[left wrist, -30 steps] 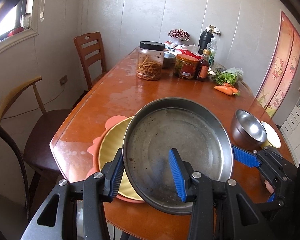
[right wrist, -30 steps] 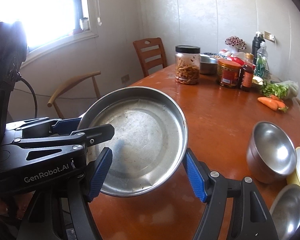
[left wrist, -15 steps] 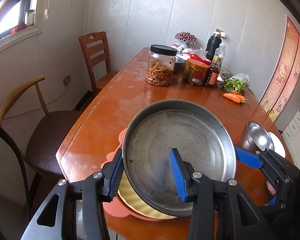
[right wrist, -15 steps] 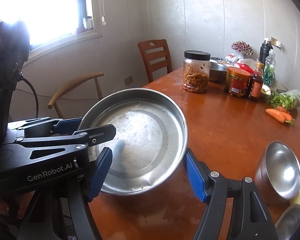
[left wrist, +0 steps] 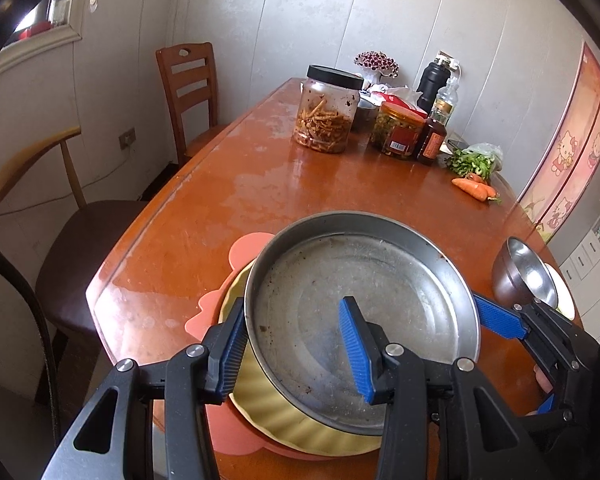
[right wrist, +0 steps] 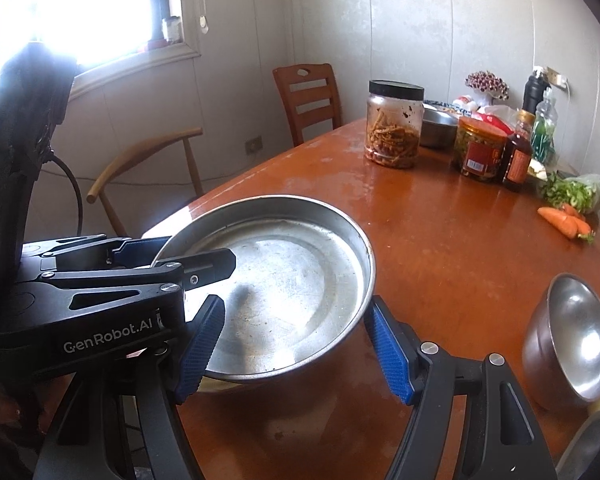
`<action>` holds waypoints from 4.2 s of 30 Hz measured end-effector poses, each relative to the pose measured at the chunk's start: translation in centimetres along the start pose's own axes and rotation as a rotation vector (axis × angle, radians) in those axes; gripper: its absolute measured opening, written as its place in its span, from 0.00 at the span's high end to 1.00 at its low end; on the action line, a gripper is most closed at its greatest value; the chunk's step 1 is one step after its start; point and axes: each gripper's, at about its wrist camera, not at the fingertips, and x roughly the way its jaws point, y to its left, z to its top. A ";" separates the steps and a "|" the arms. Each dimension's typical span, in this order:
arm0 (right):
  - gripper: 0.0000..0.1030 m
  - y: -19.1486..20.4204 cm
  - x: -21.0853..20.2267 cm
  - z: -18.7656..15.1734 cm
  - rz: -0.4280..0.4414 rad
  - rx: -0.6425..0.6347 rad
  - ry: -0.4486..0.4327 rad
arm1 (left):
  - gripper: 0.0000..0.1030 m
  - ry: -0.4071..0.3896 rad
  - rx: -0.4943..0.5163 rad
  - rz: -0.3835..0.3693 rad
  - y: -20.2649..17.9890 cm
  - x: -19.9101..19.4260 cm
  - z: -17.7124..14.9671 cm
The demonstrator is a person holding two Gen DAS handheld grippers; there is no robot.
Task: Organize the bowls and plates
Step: 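Lower the grey pan onto the yellow plate and open the left tool, then reach the left tool to the large steel basin rim and grasp it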
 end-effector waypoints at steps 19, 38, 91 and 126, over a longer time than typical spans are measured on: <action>0.28 1.6 1.0 -0.8 -0.068 -0.096 0.000 | 0.57 0.033 -0.031 0.002 1.2 1.1 -1.1; 0.27 2.4 1.3 -1.1 -0.048 -0.088 -0.002 | 0.56 0.022 -0.036 0.018 1.6 0.6 -1.4; 0.27 -0.3 -4.7 -1.7 -0.052 0.048 -0.088 | 0.40 -0.048 -0.027 0.034 -1.1 -4.2 -2.2; 0.23 -16.6 -21.9 -14.4 -0.332 0.341 -0.181 | 0.35 -0.005 0.276 -0.064 -23.9 -3.7 -5.6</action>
